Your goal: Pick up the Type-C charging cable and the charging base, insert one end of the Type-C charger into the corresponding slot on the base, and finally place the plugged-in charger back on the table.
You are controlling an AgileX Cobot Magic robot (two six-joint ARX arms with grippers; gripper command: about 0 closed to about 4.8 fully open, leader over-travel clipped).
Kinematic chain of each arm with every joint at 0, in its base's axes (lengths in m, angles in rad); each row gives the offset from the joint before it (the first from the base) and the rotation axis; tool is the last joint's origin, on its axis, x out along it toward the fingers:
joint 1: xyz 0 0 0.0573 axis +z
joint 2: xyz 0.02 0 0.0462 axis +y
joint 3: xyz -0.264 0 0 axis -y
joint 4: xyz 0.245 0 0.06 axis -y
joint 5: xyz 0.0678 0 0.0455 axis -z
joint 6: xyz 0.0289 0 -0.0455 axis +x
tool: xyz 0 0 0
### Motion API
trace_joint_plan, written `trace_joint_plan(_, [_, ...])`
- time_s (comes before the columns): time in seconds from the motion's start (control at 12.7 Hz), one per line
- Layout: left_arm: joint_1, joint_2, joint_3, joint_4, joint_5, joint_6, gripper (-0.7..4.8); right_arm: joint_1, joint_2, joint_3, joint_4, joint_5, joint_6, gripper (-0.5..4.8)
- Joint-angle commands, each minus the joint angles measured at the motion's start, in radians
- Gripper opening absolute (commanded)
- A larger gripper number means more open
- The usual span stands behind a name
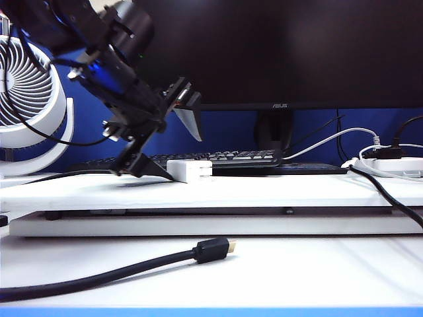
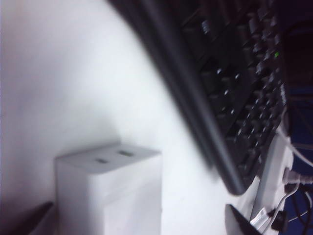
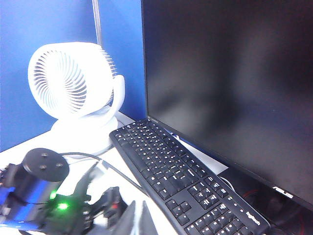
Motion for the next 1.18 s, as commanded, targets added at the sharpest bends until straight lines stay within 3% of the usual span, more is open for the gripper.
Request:
trace_joint_plan(0.08, [0.012, 0.031, 0.041, -0.027, -0.003, 0.039, 4.3, 0.002, -0.013, 0.004, -0.013, -0.006, 0.002, -0.05])
trace_joint_plan(0.16, [0.012, 0.03, 0.069, -0.066, -0.004, 0.085, 4.3, 0.002, -0.014, 0.004, -0.013, -0.005, 0.002, -0.05])
trace_joint_plan(0.24, [0.013, 0.031, 0.178, -0.245, 0.003, 0.294, 4.3, 0.002, -0.016, 0.004, -0.013, -0.006, 0.002, -0.05])
trace_joint_plan(0.39, [0.013, 0.031, 0.278, -0.388, -0.002, 0.412, 4.31, 0.002, -0.018, 0.005, -0.012, -0.006, 0.002, -0.05])
trace_joint_plan(0.55, [0.013, 0.032, 0.383, -0.541, -0.004, 0.47, 4.31, 0.002, -0.018, 0.005, -0.012, -0.006, 0.002, -0.05])
trace_joint_plan(0.87, [0.003, 0.132, 0.581, -0.838, 0.038, 0.471, 4.31, 0.002, -0.025, 0.005, -0.005, -0.018, 0.002, -0.05])
trace_joint_plan(1.18, [0.003, 0.185, 0.638, -0.875, 0.079, 0.373, 4.31, 0.002, -0.029, 0.005, -0.005, -0.055, 0.005, -0.05])
